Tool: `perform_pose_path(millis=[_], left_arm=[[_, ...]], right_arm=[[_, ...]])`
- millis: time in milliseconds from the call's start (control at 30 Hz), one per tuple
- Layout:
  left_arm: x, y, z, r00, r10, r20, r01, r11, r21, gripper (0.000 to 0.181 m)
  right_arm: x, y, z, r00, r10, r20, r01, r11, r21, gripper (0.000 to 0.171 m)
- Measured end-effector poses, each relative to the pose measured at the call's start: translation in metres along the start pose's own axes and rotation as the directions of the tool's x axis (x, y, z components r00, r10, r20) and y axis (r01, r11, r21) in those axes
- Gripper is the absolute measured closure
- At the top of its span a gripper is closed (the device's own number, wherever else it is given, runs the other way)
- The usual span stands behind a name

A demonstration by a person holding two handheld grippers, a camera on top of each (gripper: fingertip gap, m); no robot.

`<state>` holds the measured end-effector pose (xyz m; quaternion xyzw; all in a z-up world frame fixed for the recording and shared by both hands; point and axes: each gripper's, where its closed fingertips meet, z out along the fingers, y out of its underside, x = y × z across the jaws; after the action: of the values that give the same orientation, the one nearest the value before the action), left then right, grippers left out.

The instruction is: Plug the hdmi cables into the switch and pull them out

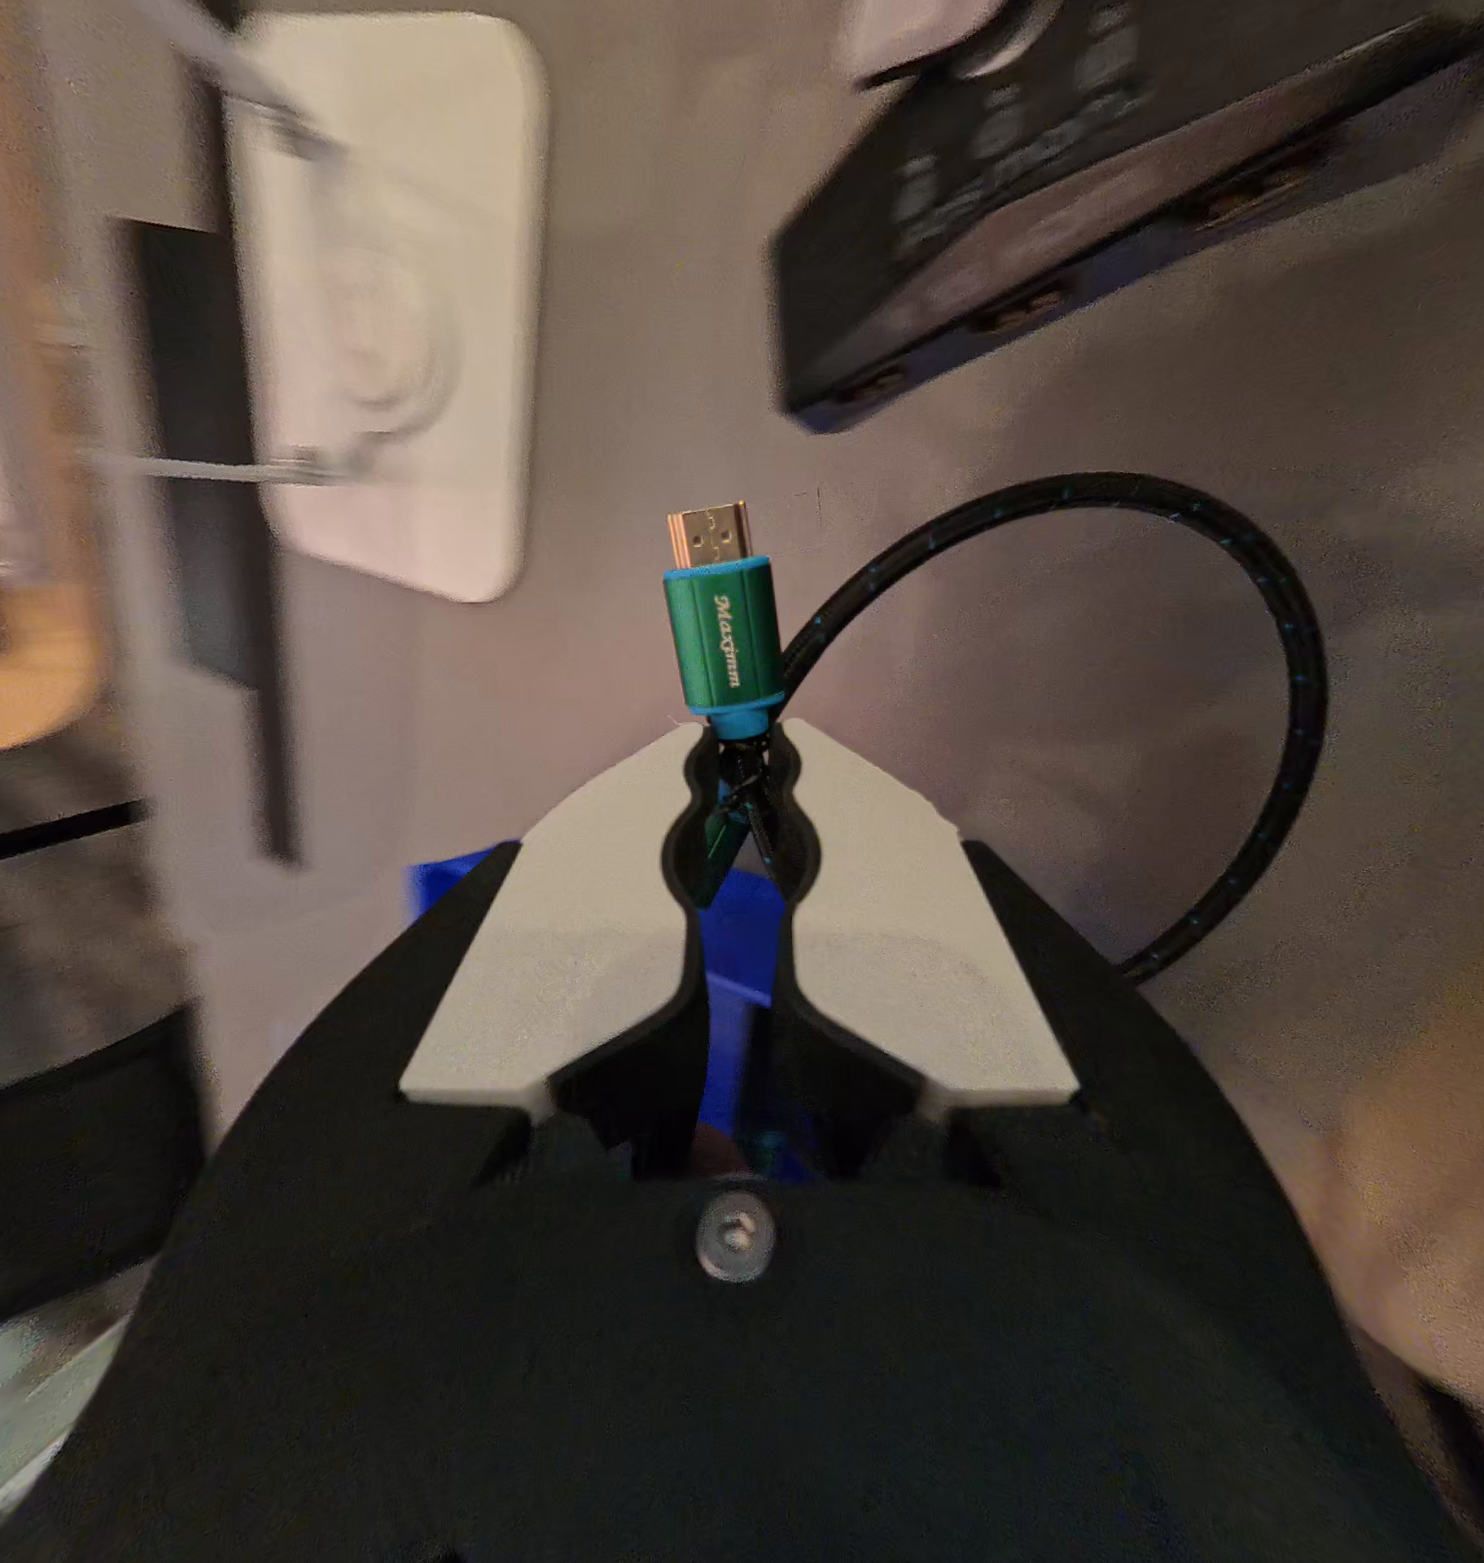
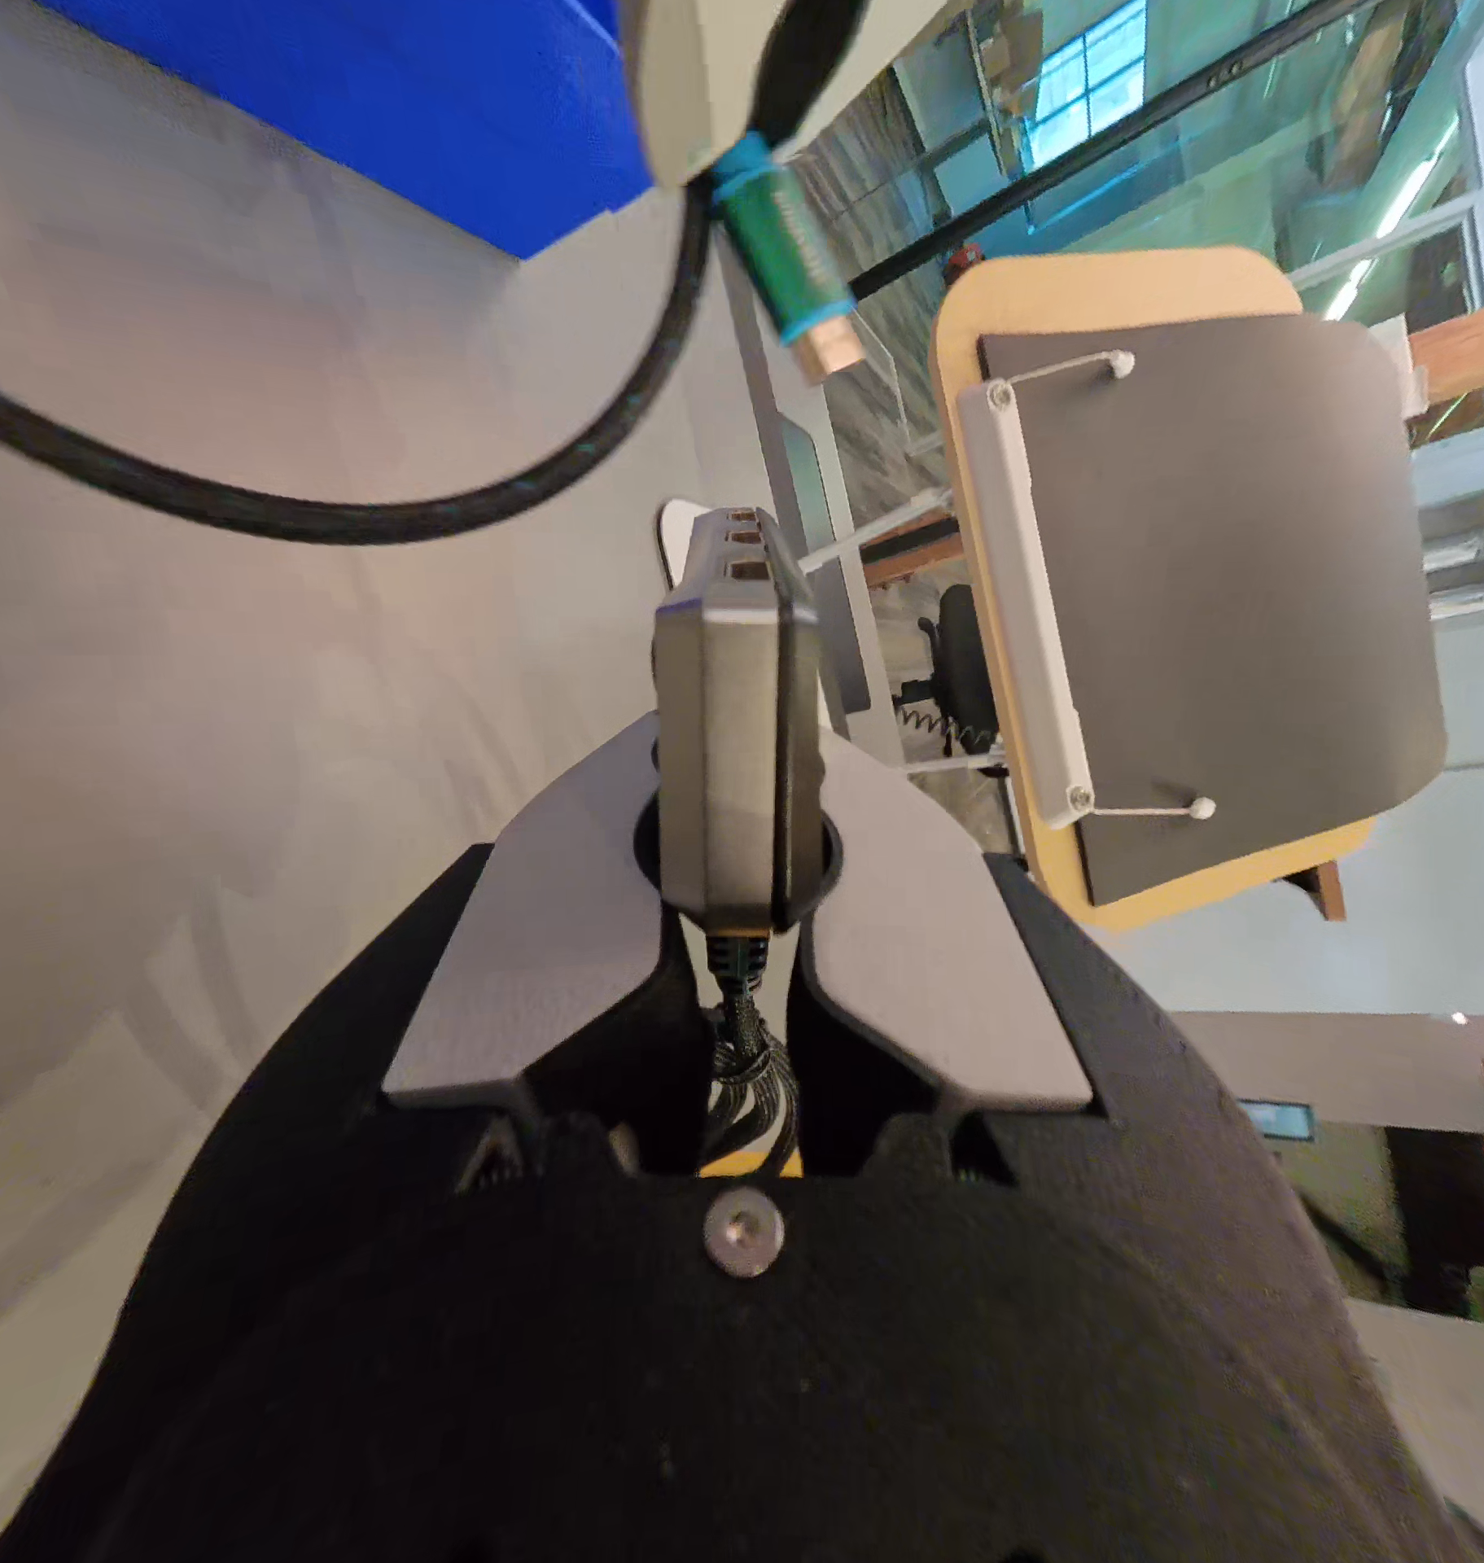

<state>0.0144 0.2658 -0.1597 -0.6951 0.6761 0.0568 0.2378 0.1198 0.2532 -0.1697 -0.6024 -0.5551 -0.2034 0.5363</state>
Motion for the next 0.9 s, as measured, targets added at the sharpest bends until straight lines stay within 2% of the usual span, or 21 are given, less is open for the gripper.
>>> perform_pose_path(millis=[33, 100, 200, 267, 333, 367, 400, 433, 533, 600, 700, 800, 867, 900], left_arm=[[-0.017, -0.003, -0.001, 0.99, 0.011, 0.138, -0.011, 1.0, 0.005, 0.171], [-0.047, -0.007, -0.004, 0.914, 0.009, 0.406, -0.011, 1.0, 0.003, 0.171], [-0.069, -0.012, -0.01, 0.711, 0.091, 0.697, -0.076, 0.996, -0.052, 0.171], [-0.058, -0.014, 0.002, 0.666, 0.087, 0.741, -0.067, 0.996, -0.056, 0.17], [-0.035, -0.02, 0.015, 0.611, 0.172, 0.773, -0.115, 0.985, -0.128, 0.17], [-0.017, -0.021, 0.028, 0.629, 0.197, 0.752, -0.124, 0.98, -0.153, 0.169], [-0.008, -0.027, 0.031, 0.573, 0.235, 0.785, -0.168, 0.971, -0.168, 0.161], [0.001, -0.033, 0.03, 0.523, 0.269, 0.809, -0.219, 0.96, -0.178, 0.161], [0.032, -0.051, 0.026, 0.537, 0.244, 0.807, -0.277, 0.955, -0.105, 0.162], [0.061, -0.059, 0.031, 0.557, 0.309, 0.771, -0.347, 0.93, -0.122, 0.166], [0.095, -0.052, 0.047, 0.61, 0.368, 0.701, -0.387, 0.911, -0.142, 0.167], [0.115, -0.038, 0.064, 0.696, 0.381, 0.608, -0.374, 0.916, -0.145, 0.163], [0.133, -0.026, 0.077, 0.799, 0.368, 0.476, -0.343, 0.929, -0.141, 0.162], [0.14, -0.023, 0.077, 0.827, 0.351, 0.439, -0.324, 0.936, -0.136, 0.156]], right_arm=[[0.002, 0.002, 0.0, 1.0, 0.031, 0.003, -0.031, 1.0, 0.0, 0.149], [0.006, 0.009, -0.001, 0.998, 0.069, -0.002, -0.069, 0.997, -0.015, 0.149], [0.012, 0.021, -0.002, 0.992, 0.121, -0.016, -0.122, 0.992, -0.041, 0.149], [0.018, 0.032, -0.004, 0.985, 0.169, -0.033, -0.171, 0.984, -0.058, 0.149], [0.023, 0.04, -0.007, 0.975, 0.219, -0.045, -0.221, 0.973, -0.06, 0.149], [0.025, 0.045, -0.008, 0.969, 0.242, -0.052, -0.245, 0.967, -0.064, 0.149], [0.027, 0.048, -0.009, 0.965, 0.257, -0.057, -0.261, 0.963, -0.062, 0.149], [0.029, 0.05, -0.011, 0.963, 0.263, -0.062, -0.267, 0.962, -0.06, 0.149], [0.032, 0.051, -0.015, 0.961, 0.268, -0.065, -0.272, 0.961, -0.049, 0.149], [0.034, 0.05, -0.016, 0.959, 0.274, -0.066, -0.277, 0.96, -0.042, 0.149], [0.034, 0.048, -0.017, 0.96, 0.274, -0.06, -0.276, 0.961, -0.034, 0.151], [0.032, 0.046, -0.018, 0.961, 0.274, -0.042, -0.275, 0.961, -0.027, 0.15], [0.031, 0.045, -0.018, 0.961, 0.274, -0.033, -0.275, 0.961, -0.028, 0.15], [0.03, 0.045, -0.017, 0.962, 0.273, -0.028, -0.274, 0.961, -0.028, 0.15]])
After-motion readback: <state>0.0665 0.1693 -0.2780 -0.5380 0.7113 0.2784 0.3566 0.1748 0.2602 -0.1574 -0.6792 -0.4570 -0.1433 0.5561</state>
